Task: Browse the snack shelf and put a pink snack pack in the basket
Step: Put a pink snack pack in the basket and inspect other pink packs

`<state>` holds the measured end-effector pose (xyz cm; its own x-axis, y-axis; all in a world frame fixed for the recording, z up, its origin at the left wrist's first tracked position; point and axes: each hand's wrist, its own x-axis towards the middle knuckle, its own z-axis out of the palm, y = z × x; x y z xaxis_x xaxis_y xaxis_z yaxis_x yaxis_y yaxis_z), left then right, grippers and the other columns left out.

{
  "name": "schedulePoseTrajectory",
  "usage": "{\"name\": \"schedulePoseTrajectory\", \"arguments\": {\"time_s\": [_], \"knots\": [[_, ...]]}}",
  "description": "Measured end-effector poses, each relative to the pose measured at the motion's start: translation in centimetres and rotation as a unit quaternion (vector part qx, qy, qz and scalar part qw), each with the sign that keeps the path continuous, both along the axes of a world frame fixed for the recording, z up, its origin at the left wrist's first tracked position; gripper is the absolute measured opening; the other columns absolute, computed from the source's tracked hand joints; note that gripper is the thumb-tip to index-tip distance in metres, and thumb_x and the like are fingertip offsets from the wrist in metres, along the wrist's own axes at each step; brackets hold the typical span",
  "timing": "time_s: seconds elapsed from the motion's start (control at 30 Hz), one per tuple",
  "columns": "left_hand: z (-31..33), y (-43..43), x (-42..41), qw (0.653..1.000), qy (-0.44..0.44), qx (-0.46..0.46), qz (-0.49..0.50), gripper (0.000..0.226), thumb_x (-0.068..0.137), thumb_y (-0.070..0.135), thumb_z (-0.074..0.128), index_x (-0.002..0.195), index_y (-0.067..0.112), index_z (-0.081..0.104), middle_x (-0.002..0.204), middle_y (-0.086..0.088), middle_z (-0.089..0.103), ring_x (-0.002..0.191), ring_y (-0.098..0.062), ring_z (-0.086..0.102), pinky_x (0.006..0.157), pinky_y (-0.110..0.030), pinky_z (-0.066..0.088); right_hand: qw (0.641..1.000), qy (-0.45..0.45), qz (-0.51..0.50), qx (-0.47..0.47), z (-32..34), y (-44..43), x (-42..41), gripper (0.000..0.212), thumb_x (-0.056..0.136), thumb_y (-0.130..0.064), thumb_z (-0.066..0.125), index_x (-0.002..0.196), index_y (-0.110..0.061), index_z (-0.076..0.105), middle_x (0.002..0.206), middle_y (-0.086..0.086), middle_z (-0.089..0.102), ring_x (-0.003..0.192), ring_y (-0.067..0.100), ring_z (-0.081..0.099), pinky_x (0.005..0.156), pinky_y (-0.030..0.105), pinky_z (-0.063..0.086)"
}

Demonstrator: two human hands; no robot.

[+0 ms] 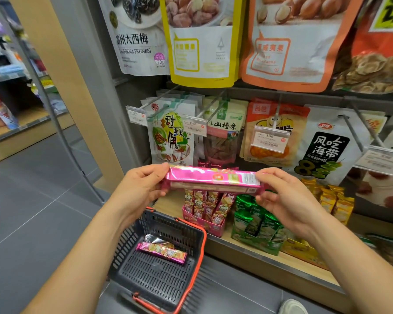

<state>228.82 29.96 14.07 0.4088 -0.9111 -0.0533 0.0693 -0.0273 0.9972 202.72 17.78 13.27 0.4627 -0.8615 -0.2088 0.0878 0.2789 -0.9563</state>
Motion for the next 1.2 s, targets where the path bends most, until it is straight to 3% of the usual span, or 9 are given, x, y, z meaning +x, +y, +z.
{"name": "schedulePoseTrajectory", "arguments": {"time_s": [0.1, 0.17, 0.27, 0.33, 0.67, 0.83, 0.97, 1.07, 1.2], "knots": [[0.2, 0.4, 0.8, 0.996, 0.048, -0.041, -0.059, 0.043, 0.059, 0.035, 0.089, 0.097, 0.016, 0.078, 0.100, -0.010, 0.074, 0.092, -0.016, 0.070, 0.072, -0.020, 0.055, 1.000, -0.012, -0.019, 0.000, 0.2, -0.1, -0.1, 0.025, 0.089, -0.032, 0.064, 0.065, -0.026, 0.070, 0.078, 0.002, 0.073, 0.070, 0.008, 0.070, 0.062, 0.023, 0.054], [0.1, 0.4, 1.0, 0.995, 0.054, -0.051, -0.071, 0.048, 0.052, 0.021, 0.092, 0.097, 0.014, 0.077, 0.100, -0.011, 0.074, 0.095, -0.018, 0.070, 0.074, -0.022, 0.055, 0.999, -0.032, -0.020, 0.001, 0.2, -0.3, -0.3, 0.004, 0.086, -0.021, 0.067, 0.084, -0.022, 0.071, 0.093, 0.007, 0.073, 0.079, 0.011, 0.072, 0.065, 0.024, 0.055], [-0.2, 0.1, 0.7, 0.995, 0.068, -0.062, -0.029, 0.048, 0.052, -0.006, 0.078, 0.096, 0.013, 0.077, 0.101, -0.012, 0.074, 0.093, -0.021, 0.070, 0.069, -0.022, 0.056, 0.999, -0.018, 0.018, 0.042, -0.1, -0.2, -0.5, 0.035, 0.083, -0.003, 0.068, 0.113, -0.020, 0.064, 0.105, 0.015, 0.069, 0.087, 0.024, 0.074, 0.064, 0.028, 0.059], [-0.4, -0.2, 0.7, 0.993, 0.090, -0.072, 0.004, 0.054, 0.056, -0.011, 0.068, 0.105, 0.011, 0.072, 0.103, -0.011, 0.074, 0.091, -0.020, 0.071, 0.067, -0.021, 0.056, 0.997, 0.003, 0.059, 0.045, 0.0, 0.3, -0.4, 0.034, 0.084, 0.001, 0.066, 0.113, -0.016, 0.067, 0.108, 0.017, 0.068, 0.087, 0.025, 0.074, 0.062, 0.029, 0.059], [-0.4, 0.0, 1.8, 0.992, -0.099, 0.031, 0.066, 0.039, 0.047, 0.038, 0.086, 0.081, 0.022, 0.078, 0.083, -0.009, 0.076, 0.076, -0.017, 0.072, 0.066, -0.023, 0.056, 0.999, -0.002, 0.032, -0.015, 0.2, 0.1, -0.3, 0.022, 0.084, 0.005, 0.064, 0.096, -0.010, 0.075, 0.099, 0.018, 0.073, 0.088, 0.025, 0.073, 0.064, 0.025, 0.059], [-0.5, 0.1, 2.1, 0.994, -0.106, 0.021, 0.025, 0.031, 0.044, 0.038, 0.089, 0.061, 0.019, 0.070, 0.070, -0.006, 0.073, 0.060, -0.009, 0.066, 0.054, -0.013, 0.048, 0.999, -0.018, 0.037, -0.011, 0.6, -0.2, -0.7, 0.027, 0.083, 0.007, 0.063, 0.088, -0.015, 0.077, 0.097, 0.016, 0.075, 0.090, 0.026, 0.073, 0.066, 0.025, 0.058], [-0.3, 0.5, 2.0, 0.997, 0.006, -0.023, -0.073, 0.039, 0.046, 0.040, 0.095, 0.068, 0.018, 0.071, 0.073, -0.009, 0.071, 0.061, -0.011, 0.063, 0.053, -0.016, 0.048, 0.999, -0.028, 0.028, 0.009, 0.7, -0.3, -0.8, 0.027, 0.085, 0.008, 0.061, 0.092, -0.015, 0.074, 0.096, 0.015, 0.074, 0.085, 0.023, 0.073, 0.063, 0.025, 0.058], [-0.2, 0.3, 1.5, 0.995, 0.032, -0.030, -0.085, 0.018, 0.068, 0.026, 0.084, 0.073, 0.019, 0.069, 0.072, -0.009, 0.069, 0.057, -0.014, 0.059, 0.051, -0.018, 0.048, 0.999, -0.043, -0.005, 0.027, 0.7, -0.4, -0.7, 0.027, 0.084, 0.003, 0.064, 0.106, -0.012, 0.067, 0.096, 0.017, 0.074, 0.081, 0.021, 0.073, 0.060, 0.024, 0.057], [-1.0, -0.5, 1.0, 0.977, -0.185, 0.094, -0.042, 0.016, 0.086, 0.010, 0.070, 0.092, 0.024, 0.066, 0.077, -0.012, 0.073, 0.064, -0.022, 0.062, 0.058, -0.028, 0.051, 0.999, -0.040, -0.027, 0.011, 0.9, -0.2, -0.8, 0.030, 0.077, -0.019, 0.071, 0.106, -0.009, 0.068, 0.093, 0.011, 0.076, 0.075, 0.015, 0.072, 0.059, 0.018, 0.055]]}}
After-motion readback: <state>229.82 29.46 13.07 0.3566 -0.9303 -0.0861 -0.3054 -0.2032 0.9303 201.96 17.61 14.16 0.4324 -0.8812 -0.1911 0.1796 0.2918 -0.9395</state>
